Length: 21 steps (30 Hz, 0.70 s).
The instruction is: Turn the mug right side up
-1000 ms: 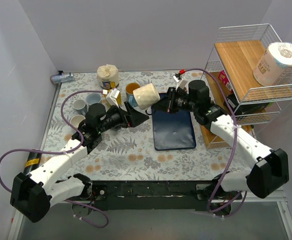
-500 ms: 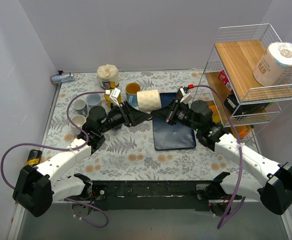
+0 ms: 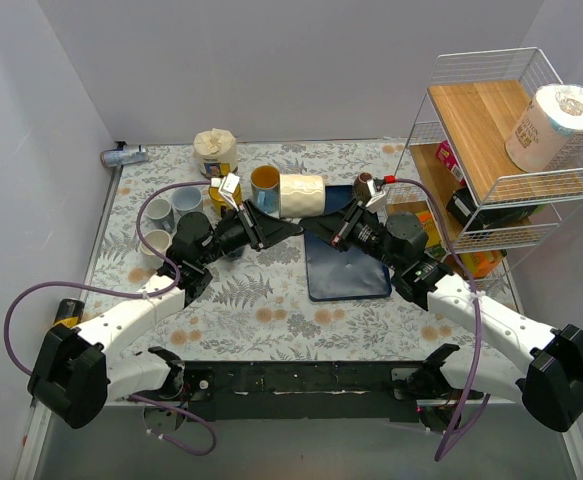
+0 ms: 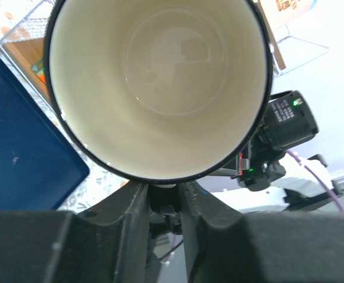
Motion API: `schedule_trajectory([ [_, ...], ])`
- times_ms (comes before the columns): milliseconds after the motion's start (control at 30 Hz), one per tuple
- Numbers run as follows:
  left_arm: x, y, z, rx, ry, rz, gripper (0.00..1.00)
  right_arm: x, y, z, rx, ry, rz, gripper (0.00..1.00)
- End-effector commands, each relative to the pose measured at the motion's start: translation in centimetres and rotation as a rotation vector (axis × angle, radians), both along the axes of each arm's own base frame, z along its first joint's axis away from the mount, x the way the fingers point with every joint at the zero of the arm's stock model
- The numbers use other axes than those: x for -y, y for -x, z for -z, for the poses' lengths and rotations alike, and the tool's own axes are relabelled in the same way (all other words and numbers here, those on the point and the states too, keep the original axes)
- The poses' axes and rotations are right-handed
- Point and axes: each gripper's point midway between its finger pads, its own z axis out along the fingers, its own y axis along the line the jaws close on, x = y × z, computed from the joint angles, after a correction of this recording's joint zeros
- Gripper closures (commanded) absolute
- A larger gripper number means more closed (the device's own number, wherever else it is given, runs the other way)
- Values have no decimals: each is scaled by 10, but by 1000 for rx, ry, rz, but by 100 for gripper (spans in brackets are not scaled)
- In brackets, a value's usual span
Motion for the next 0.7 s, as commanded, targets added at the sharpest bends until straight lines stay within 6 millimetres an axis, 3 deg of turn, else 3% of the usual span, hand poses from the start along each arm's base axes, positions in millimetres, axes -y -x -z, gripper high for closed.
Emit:
schedule_trajectory([
  [0,2,8,-17,49,36,32,85,4,8,-60,119,-182,-3,99],
  [100,1,8,-16,42,28,23,100,3,9,-59,119,-176,-9,99],
  [233,-2,0,-14,29,8,-30,100,-1,11,-53,127,-139,-39,99],
  [267,-4,-2,-11,12,-9,-46,100,-3,11,-49,117,-128,-46,94],
  [300,-5,-4,-13,12,-15,-58,100,-3,12,-45,114,-123,-49,81],
  [333,-6,-7,-11,12,-30,-73,100,-4,13,-41,110,-118,-61,75],
  [400,-11,-14,-5,-29,-58,-134,100,-4,17,-48,156,-155,-79,63],
  [533,-17,-21,1,-66,-107,-186,100,-8,23,-41,144,-171,-124,48],
  [667,-23,-28,14,-121,-177,-237,100,-11,24,-29,114,-133,-141,42],
])
